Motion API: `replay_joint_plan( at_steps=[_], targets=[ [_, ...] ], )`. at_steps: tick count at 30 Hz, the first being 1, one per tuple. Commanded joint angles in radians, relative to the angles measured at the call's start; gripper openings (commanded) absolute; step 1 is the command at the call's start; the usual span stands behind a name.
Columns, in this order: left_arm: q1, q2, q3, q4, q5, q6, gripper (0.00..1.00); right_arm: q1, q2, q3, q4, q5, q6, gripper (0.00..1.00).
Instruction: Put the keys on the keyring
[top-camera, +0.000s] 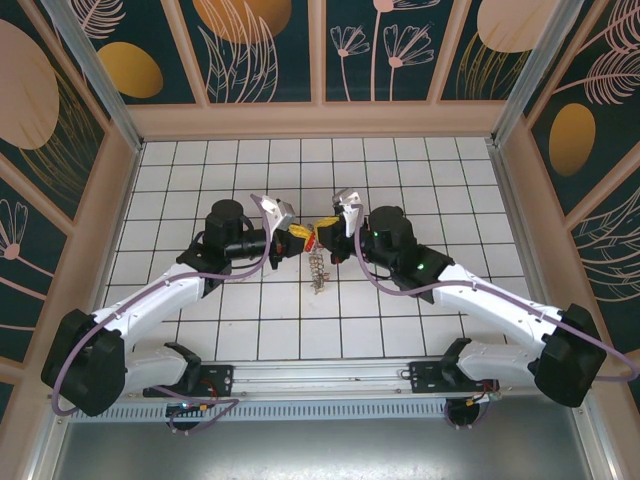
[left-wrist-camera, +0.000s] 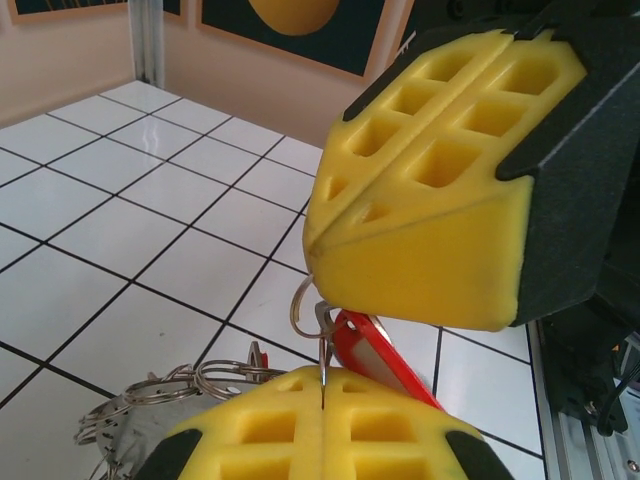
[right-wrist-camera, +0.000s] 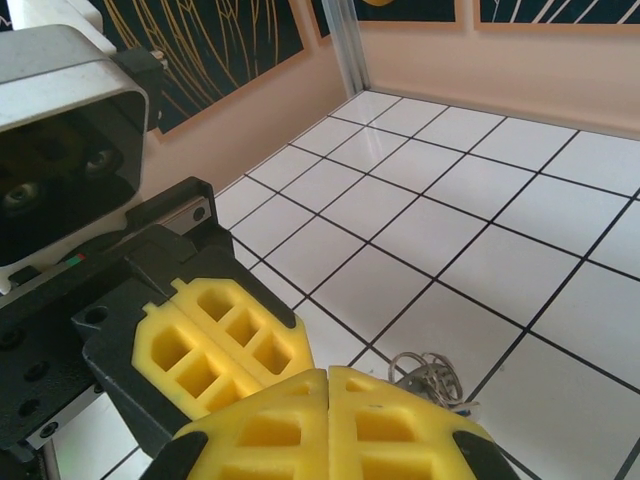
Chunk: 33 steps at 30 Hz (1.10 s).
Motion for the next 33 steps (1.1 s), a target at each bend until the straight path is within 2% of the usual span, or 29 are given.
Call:
replay_joint_plan(
  at_steps=[1, 8, 15, 33],
  targets=[
    [-0.003, -0.024, 0.040, 0.036, 0.011, 0.016, 0.00, -0.005, 0.006, 0.026, 0.009, 0.019, -0.011, 0.00],
    [-0.004, -0.046, 0.025, 0.083, -0.041, -0.014, 0.00, -0.007, -0.035, -0.008, -0.004, 0.034, 0.003, 0.00],
    [-0.003, -0.057, 0.010, 0.151, -0.027, -0.034, 0.00, -0.007, -0.039, -0.025, -0.001, 0.034, 0.023, 0.00],
    [-0.003, -0.051, -0.003, 0.137, -0.044, -0.019, 0.00, -0.028, -0.117, -0.033, 0.036, -0.032, 0.039, 0.00]
  ],
)
